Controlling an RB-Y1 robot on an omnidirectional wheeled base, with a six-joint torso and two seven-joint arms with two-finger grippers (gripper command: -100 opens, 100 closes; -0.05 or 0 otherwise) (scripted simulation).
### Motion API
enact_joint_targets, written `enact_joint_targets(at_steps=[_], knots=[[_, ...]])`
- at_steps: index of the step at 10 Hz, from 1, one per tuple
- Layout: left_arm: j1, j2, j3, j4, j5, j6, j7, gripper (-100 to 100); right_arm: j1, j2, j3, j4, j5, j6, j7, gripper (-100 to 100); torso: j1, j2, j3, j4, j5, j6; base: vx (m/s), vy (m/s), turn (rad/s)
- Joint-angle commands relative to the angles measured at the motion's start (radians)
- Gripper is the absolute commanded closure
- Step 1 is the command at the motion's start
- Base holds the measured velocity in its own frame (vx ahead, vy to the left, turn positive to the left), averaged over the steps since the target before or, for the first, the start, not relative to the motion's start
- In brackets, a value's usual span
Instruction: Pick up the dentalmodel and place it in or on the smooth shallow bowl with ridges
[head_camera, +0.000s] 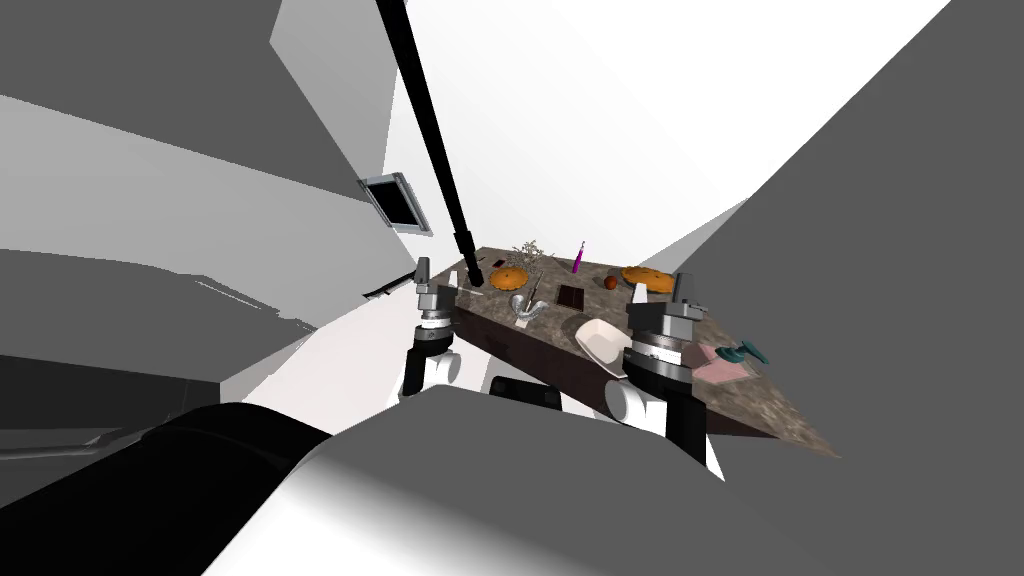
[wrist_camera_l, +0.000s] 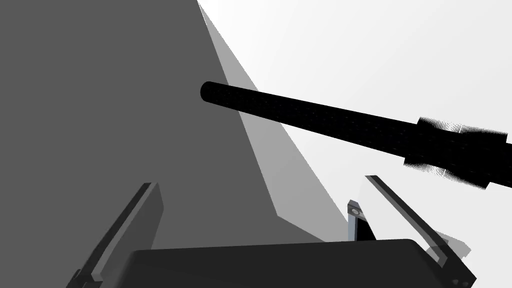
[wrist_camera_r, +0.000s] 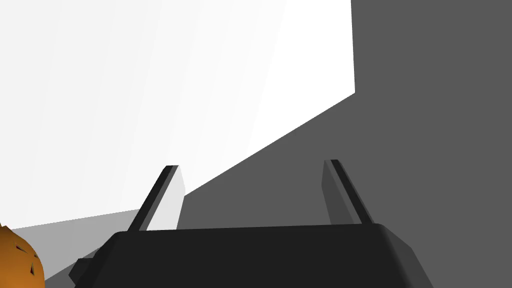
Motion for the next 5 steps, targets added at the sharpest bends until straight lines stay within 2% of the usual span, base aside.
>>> enact_joint_targets(at_steps=[1,5], knots=[[-0.002,0.018,0.004,0.001,-0.009,0.034,0.009,-100,0.0,0.0,0.0,0.0,0.0,0.0,0.0,0,0.0,0.0,0.0,0.0,0.0,0.0,-0.02,0.006,-0.075],[-0.012,0.05,0.016,0.005,-0.038,0.158,0.04,-100,0.0,0.0,0.0,0.0,0.0,0.0,0.0,0,0.0,0.003,0.002,0.001,0.0,0.0,-0.049,0.004,-0.087]])
